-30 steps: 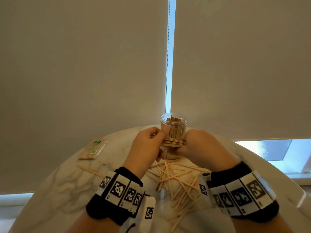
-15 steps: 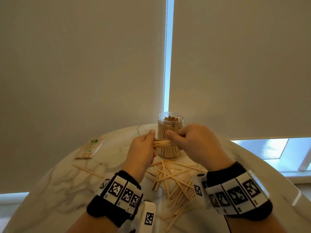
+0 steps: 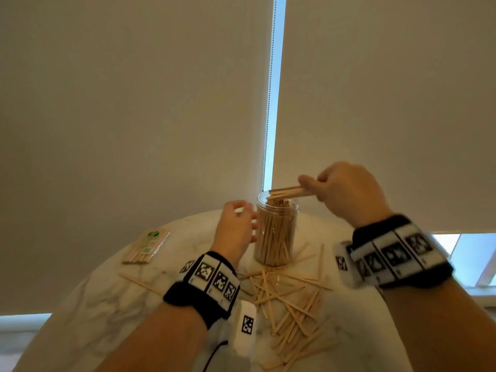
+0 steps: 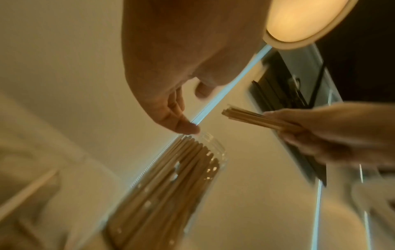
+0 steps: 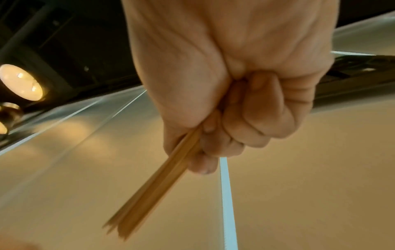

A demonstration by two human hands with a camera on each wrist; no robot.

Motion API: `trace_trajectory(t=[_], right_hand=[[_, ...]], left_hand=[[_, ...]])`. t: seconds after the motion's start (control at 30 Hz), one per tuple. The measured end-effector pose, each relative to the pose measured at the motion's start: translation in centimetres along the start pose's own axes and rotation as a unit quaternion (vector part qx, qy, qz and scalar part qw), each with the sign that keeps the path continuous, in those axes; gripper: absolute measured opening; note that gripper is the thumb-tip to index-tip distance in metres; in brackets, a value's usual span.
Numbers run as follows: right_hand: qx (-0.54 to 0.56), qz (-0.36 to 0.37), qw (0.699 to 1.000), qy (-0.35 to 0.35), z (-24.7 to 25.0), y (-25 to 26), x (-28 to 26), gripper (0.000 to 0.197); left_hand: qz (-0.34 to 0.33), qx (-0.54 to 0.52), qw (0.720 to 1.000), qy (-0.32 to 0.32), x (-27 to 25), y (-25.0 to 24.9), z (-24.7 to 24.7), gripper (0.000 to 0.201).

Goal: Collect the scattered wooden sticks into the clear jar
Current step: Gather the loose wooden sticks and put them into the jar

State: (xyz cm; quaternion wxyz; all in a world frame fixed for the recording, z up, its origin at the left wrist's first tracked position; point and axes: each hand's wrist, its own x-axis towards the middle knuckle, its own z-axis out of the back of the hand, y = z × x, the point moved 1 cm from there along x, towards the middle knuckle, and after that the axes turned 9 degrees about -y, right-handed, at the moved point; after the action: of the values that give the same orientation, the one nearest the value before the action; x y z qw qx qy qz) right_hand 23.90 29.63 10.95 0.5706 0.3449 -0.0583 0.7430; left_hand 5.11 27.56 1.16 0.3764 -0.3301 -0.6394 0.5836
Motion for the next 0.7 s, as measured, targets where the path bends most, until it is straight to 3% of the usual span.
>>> trace_trajectory(t=[0.07,0.13,0.23,0.3,0.4,0.47,0.53,0.7], right_hand=[[-0.068,0.004,0.998,0.004,-0.3,0.0,3.0,0.051],[-0.144,0.029,0.989,0.028,-1.2,0.7,5.4,0.047],[-0.240,0.086,0.963,0.085,-2.3,2.3,7.1,0.045],[-0.276,0.126,0.944,0.133,-3.3,3.2,7.6,0.045],[-0.293,0.176,0.919,0.198,-5.2,3.9,7.9,0.047],[-0.286,0.194,0.917,0.201,-6.6,3.9,8.1,0.042],[-0.266,0.184,0.926,0.197,-7.6,3.6,8.2,0.038],[-0.241,0.132,0.920,0.279,-7.6,3.6,7.3,0.023]], left_hand=[[-0.053,0.104,0.991,0.064,1.6,0.5,-1.3,0.084],[-0.084,0.213,0.970,0.085,2.9,0.9,-2.8,0.129],[-0.073,0.258,0.960,0.077,4.6,1.5,-4.7,0.158],[-0.065,0.235,0.966,0.085,5.3,2.7,-5.4,0.161],[-0.075,0.173,0.980,0.059,6.1,5.3,-5.4,0.130],[-0.085,0.162,0.981,0.057,6.1,5.9,-5.3,0.119],[-0.090,0.163,0.981,0.060,5.9,5.7,-5.4,0.117],[-0.107,0.178,0.977,0.048,5.4,5.4,-5.2,0.113]])
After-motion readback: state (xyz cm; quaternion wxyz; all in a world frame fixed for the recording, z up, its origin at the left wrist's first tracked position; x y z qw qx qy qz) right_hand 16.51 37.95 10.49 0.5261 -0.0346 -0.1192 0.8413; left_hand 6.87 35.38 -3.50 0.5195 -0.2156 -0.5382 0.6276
